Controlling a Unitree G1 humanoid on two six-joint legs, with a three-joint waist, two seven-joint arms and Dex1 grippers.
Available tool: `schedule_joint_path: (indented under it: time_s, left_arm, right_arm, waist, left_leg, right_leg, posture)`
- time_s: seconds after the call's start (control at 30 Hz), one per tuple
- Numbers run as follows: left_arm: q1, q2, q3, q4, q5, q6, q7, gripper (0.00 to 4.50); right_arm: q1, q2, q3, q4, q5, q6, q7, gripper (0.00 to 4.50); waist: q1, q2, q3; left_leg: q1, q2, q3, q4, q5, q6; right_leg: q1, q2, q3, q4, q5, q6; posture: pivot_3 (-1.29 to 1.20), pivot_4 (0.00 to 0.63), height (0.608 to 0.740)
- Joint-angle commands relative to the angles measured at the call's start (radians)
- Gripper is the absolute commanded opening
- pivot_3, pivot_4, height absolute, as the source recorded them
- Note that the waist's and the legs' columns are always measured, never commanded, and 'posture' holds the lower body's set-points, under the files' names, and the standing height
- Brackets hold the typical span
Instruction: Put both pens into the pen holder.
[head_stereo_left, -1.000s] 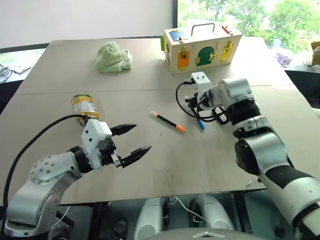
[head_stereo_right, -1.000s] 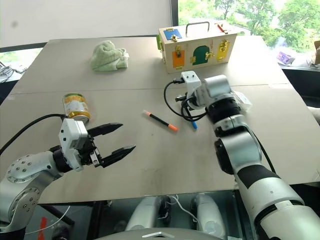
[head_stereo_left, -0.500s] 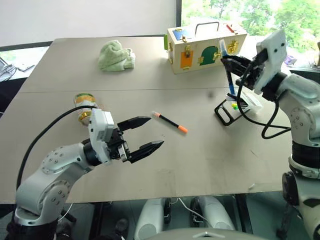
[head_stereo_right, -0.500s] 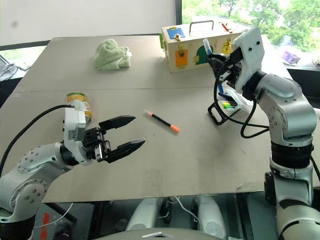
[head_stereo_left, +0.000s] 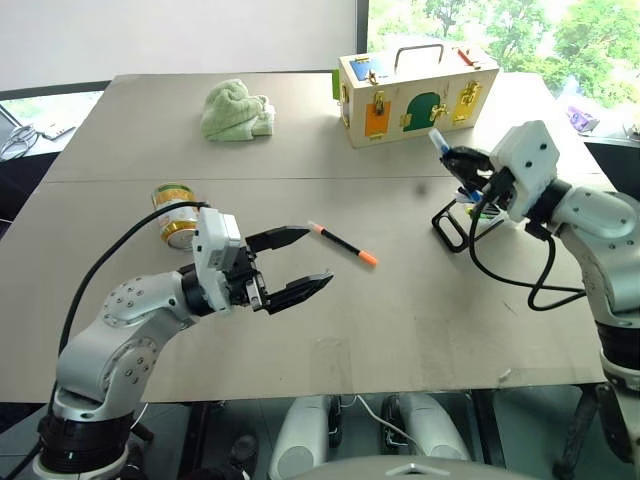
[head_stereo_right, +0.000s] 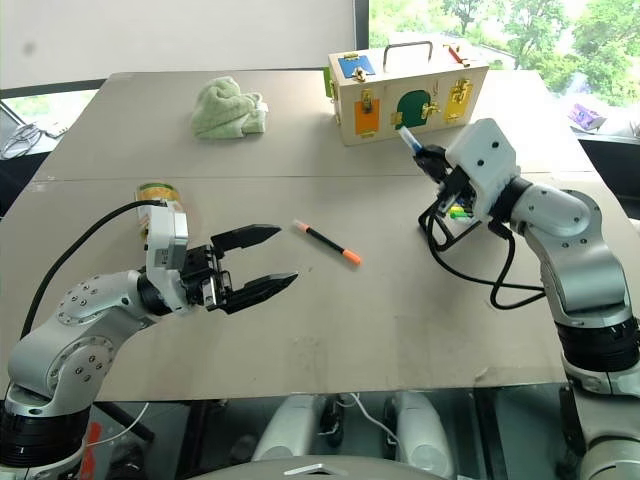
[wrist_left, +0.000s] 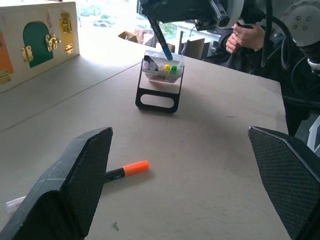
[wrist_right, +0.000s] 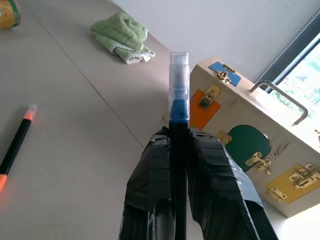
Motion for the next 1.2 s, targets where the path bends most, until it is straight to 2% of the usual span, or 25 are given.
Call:
schedule_joint_path:
  time_s: [0.03,0.33,0.37,0.43,0.63,0.83,1.03,1.1,1.2]
  left_arm:
    - [0.006,-0.007,0.007,-0.032,0.001,-0.019,0.01,4.5]
    - [0.012,-0.007,-0.002,-0.041,0.011,-0.018,0.006,4.5]
    - [0.009,-0.007,-0.004,-0.04,0.009,-0.015,0.003,4.5]
    - [0.004,-0.005,-0.007,-0.039,0.007,-0.009,-0.003,4.5]
    - [-0.027,0.003,-0.016,-0.014,0.01,0.003,-0.019,4.5]
    - [-0.083,0.031,-0.047,0.055,0.071,0.007,-0.025,4.5]
    - [-0.15,0.037,-0.096,0.154,0.141,-0.029,-0.074,4.5]
    - [-0.164,0.037,-0.107,0.18,0.17,-0.052,-0.087,4.5]
    - [-0.174,0.036,-0.105,0.194,0.179,-0.055,-0.095,4.5]
  right_arm:
    - [0.02,-0.031,-0.019,-0.022,-0.019,-0.068,0.019,0.09]
    - [0.114,-0.084,-0.009,0.074,-0.111,-0.257,0.062,0.09]
    - [0.125,-0.09,-0.012,0.08,-0.113,-0.269,0.067,0.97]
    - [0.145,-0.095,-0.018,0.087,-0.118,-0.284,0.069,1.64]
    - [0.197,-0.112,-0.057,0.063,-0.106,-0.278,0.068,4.48]
    - [0.242,-0.111,-0.15,-0.083,0.064,-0.131,0.093,4.48]
    - [0.282,-0.116,-0.13,-0.177,0.044,-0.072,0.06,4.48]
    - [0.262,-0.087,-0.099,-0.249,0.06,0.066,-0.004,4.48]
    - [0.219,-0.062,-0.017,-0.416,0.033,0.426,-0.151,4.48]
  waist:
    - [0.001,0.0,0.0]
    - [0.005,0.0,0.0]
    - [0.008,0.0,0.0]
    - [0.013,0.0,0.0]
    - [0.017,0.0,0.0]
    - [0.018,0.0,0.0]
    - [0.018,0.0,0.0]
    - [0.017,0.0,0.0]
    - [0.013,0.0,0.0]
  left_leg:
    - [0.0,0.0,0.0,0.0,0.0,0.0]
    - [0.0,0.0,0.0,0.001,0.0,0.0]
    - [0.0,0.0,0.0,0.001,0.0,0.0]
    - [0.001,0.0,0.0,0.002,0.0,0.0]
    - [0.001,0.0,-0.001,0.002,0.0,0.0]
    - [0.001,0.0,-0.001,0.003,0.0,0.0]
    - [0.001,0.0,-0.001,0.003,0.0,0.0]
    - [0.001,0.0,-0.001,0.003,0.0,0.0]
    - [0.001,0.001,-0.001,0.003,0.0,0.0]
  right_leg:
    - [0.0,0.0,0.0,0.0,0.0,0.0]
    - [0.001,0.0,0.0,0.0,0.0,0.0]
    - [0.001,0.0,0.0,0.0,0.0,0.0]
    - [0.001,0.0,0.0,0.0,-0.001,0.001]
    - [0.002,0.0,0.0,0.0,-0.001,0.001]
    - [0.002,0.0,-0.001,0.0,-0.001,0.001]
    - [0.002,0.0,-0.001,0.0,-0.001,0.001]
    - [0.002,0.0,-0.001,0.001,-0.001,0.001]
    - [0.001,0.0,-0.001,0.002,0.0,-0.001]
  posture:
    - [0.0,0.15,0.74]
    - [0.0,0.15,0.74]
    - [0.0,0.15,0.74]
    - [0.0,0.15,0.74]
    - [0.0,0.15,0.74]
    - [0.0,0.15,0.74]
    - [0.0,0.15,0.74]
    - [0.0,0.15,0.74]
    - [0.0,0.15,0.74]
